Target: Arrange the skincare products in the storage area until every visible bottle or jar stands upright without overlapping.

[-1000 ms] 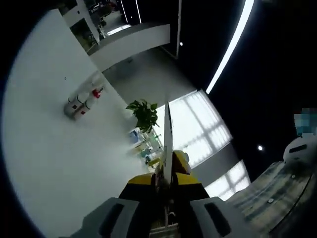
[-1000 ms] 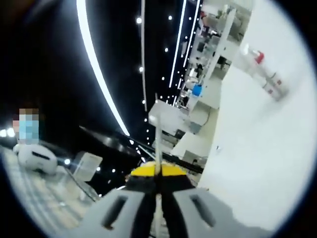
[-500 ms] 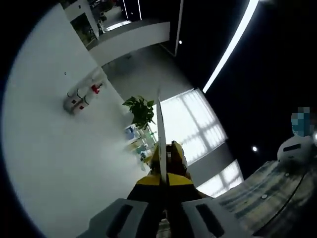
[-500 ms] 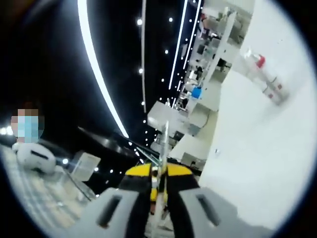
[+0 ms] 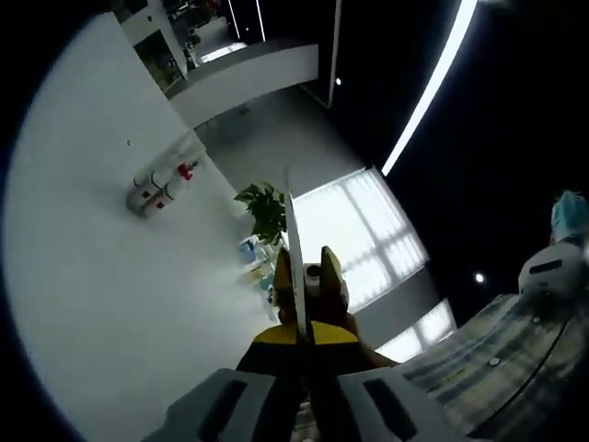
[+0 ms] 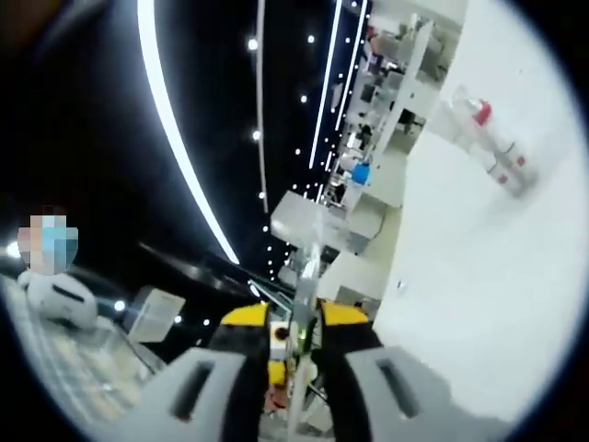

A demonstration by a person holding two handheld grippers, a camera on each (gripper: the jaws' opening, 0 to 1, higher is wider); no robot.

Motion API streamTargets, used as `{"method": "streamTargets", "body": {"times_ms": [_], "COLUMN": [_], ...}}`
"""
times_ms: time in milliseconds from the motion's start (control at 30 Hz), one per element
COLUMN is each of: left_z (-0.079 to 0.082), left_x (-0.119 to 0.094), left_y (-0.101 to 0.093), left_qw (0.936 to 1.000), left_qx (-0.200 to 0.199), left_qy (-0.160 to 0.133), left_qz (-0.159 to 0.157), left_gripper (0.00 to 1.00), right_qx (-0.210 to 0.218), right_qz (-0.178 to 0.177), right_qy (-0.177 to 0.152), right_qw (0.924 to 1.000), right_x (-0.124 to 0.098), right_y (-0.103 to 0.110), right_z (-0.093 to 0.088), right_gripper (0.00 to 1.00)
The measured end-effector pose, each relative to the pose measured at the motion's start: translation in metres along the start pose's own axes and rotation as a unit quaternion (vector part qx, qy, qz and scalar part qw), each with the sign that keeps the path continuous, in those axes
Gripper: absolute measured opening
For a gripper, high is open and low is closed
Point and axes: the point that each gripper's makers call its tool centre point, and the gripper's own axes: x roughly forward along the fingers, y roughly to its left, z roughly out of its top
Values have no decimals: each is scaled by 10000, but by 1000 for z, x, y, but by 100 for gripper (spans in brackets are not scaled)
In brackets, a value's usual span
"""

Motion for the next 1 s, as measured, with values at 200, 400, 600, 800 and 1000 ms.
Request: {"method": "streamTargets", "body": {"times_ms": [200, 400, 600, 800, 1000], "left_z": [9, 13, 16, 24, 39], "left_x": [-2, 2, 2, -3, -10], "left_y": [0, -4, -2, 2, 8], "left_qw": [9999, 9998, 9996, 9992, 9983], "left_qx": [26, 94, 95, 116, 151], "left_qy": [-148, -192, -260, -360, -506], "left_qz": [23, 11, 58, 154, 240], "left_gripper": [0, 0, 0, 0, 0], "right_qx": [0, 16, 49, 58, -125], "right_qz": [3, 11, 21, -37, -201], "right_qy": [142, 250, 216, 163, 207], "right_qw": [9999, 9997, 9998, 9998, 9995], "right_x": [-1, -3, -9, -16, -21], "right_y": [0, 1, 0, -5, -9], "right_z": [-9, -19, -19, -21, -26], "right_gripper": [22, 22, 22, 24, 28]}}
